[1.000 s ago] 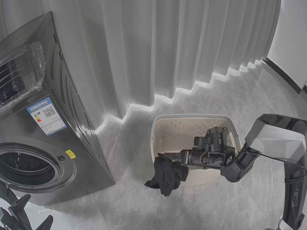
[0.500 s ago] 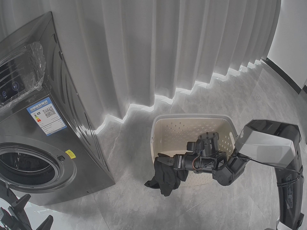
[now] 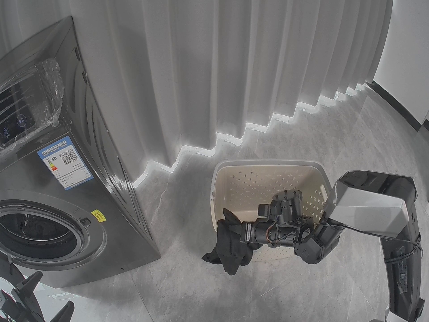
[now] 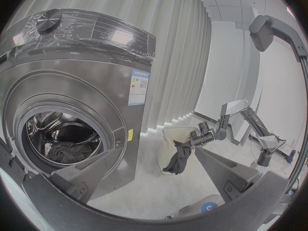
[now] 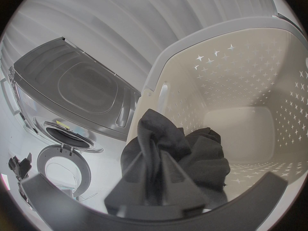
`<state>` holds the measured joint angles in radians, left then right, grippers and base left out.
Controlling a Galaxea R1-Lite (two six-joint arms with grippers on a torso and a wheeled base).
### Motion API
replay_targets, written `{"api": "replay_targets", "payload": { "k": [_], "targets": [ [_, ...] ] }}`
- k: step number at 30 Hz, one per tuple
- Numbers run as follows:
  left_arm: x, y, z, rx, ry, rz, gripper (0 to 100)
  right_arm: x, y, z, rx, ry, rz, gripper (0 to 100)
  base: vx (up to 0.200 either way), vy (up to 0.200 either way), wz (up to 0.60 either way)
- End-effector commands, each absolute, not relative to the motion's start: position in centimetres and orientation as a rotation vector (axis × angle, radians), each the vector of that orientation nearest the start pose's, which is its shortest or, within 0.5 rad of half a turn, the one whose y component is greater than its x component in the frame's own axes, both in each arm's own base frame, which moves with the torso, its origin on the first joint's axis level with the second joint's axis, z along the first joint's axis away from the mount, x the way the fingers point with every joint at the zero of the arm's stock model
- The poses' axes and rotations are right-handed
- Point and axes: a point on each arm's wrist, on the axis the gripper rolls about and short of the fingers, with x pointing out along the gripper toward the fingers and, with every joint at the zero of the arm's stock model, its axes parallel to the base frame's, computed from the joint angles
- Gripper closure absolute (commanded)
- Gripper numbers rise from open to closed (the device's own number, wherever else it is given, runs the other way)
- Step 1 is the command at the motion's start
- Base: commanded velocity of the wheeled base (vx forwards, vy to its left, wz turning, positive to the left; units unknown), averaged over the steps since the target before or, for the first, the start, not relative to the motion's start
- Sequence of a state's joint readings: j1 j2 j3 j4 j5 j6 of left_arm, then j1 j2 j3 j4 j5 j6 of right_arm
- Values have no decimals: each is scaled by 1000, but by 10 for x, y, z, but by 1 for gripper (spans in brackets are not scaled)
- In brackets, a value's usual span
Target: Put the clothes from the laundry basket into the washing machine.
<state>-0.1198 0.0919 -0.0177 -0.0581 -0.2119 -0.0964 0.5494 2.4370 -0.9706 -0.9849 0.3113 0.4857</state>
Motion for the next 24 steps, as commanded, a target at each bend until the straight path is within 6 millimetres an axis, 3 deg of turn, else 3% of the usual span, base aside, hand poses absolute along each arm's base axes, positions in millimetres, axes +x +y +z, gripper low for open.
{"api": "replay_targets", "payload": {
  "k": [1,5,9,11,12,16,24],
  "targets": [
    [-16,-3,84,-97,48,-329,0,348,219,-17,389,679,703,100,0,0,0],
    [-16,-3,84,-97,48,-328,0,346,215,-12,392,650,706,100,0,0,0],
    [-16,-3,84,-99,48,-328,0,338,206,15,405,564,727,100,0,0,0],
    [-16,-3,84,-97,48,-328,0,325,199,38,418,496,747,100,0,0,0],
    [-16,-3,84,-97,48,-328,0,325,199,38,418,496,747,100,0,0,0],
    [-16,-3,84,-97,48,-329,0,291,185,83,438,365,805,100,0,0,0],
    [-16,-3,84,-99,49,-329,0,244,179,129,512,216,913,100,0,0,0]
  ]
}}
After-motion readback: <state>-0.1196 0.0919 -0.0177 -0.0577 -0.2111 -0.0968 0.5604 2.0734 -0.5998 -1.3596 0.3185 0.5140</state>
